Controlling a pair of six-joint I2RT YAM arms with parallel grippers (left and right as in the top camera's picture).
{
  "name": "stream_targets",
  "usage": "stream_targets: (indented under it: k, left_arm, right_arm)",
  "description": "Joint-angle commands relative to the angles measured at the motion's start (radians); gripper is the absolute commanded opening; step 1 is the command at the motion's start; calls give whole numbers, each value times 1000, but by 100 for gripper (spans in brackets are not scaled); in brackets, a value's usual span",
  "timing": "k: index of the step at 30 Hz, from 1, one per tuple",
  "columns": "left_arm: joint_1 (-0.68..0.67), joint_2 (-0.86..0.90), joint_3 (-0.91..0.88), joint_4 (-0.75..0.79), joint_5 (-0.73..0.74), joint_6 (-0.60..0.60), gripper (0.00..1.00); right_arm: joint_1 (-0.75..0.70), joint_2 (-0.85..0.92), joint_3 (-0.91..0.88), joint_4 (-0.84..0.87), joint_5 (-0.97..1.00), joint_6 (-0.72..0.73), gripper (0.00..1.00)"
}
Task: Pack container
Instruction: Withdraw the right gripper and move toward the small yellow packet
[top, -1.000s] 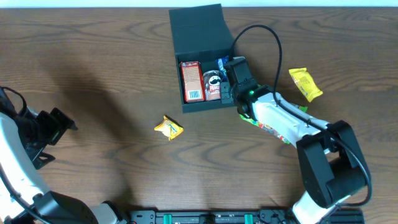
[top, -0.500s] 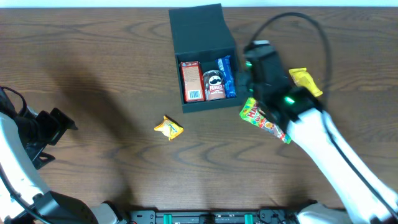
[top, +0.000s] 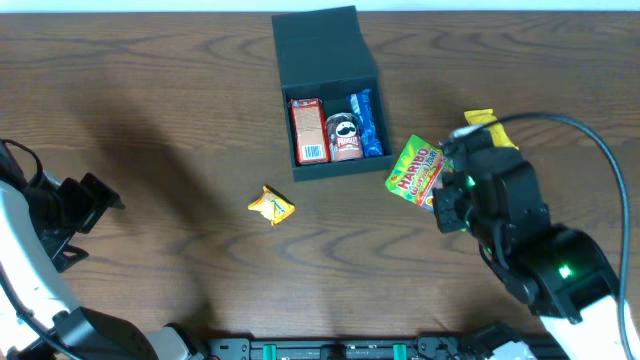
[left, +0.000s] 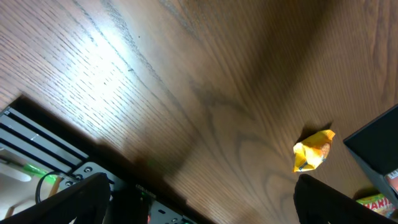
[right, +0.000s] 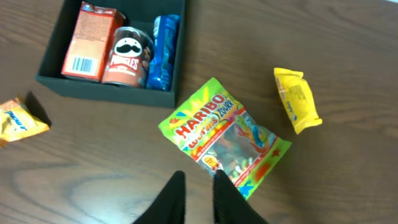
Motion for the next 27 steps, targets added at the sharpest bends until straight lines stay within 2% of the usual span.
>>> stream_targets:
  k: [1, 10, 12, 14, 15, 17, 20, 21, 22, 23, 24, 27]
  left_arm:
    - [4, -3, 11, -3, -4, 0, 95]
    - [4, -3, 11, -3, -4, 0, 95]
    - [4, -3, 11, -3, -4, 0, 95]
    - [4, -4, 11, -3, -4, 0, 95]
    - [4, -3, 11, -3, -4, 0, 95]
    - [4, -3, 11, -3, -4, 0, 95]
    - [4, -3, 11, -3, -4, 0, 95]
    - [4, -3, 11, -3, -4, 0, 95]
    - [4, -3, 11, -3, -4, 0, 95]
    - [4, -3, 11, -3, -4, 0, 95]
    - [4, -3, 11, -3, -4, 0, 95]
    - [4, -3, 11, -3, -4, 0, 95]
  right_arm:
    - [-26, -33, -66, 28, 19, 3, 20]
    - [-63, -1, -201, 83, 0, 171, 29]
    - [-66, 21, -217, 104, -147, 100, 33]
    - [-56, 48, -215, 110, -336, -24, 42]
    - [-44, 63, -214, 109, -394, -41, 42]
    - [-3, 99, -214, 112, -422, -43, 41]
    - [76, 174, -213, 142, -419, -76, 46]
    - [114, 211, -208, 159, -419, -109, 50]
    - [142, 242, -200, 172, -419, -140, 59]
    - [180, 284, -183, 186, -419, -179, 79]
    - [206, 320, -162, 193, -419, -216, 90]
    - [261, 463, -45, 178, -418, -336, 98]
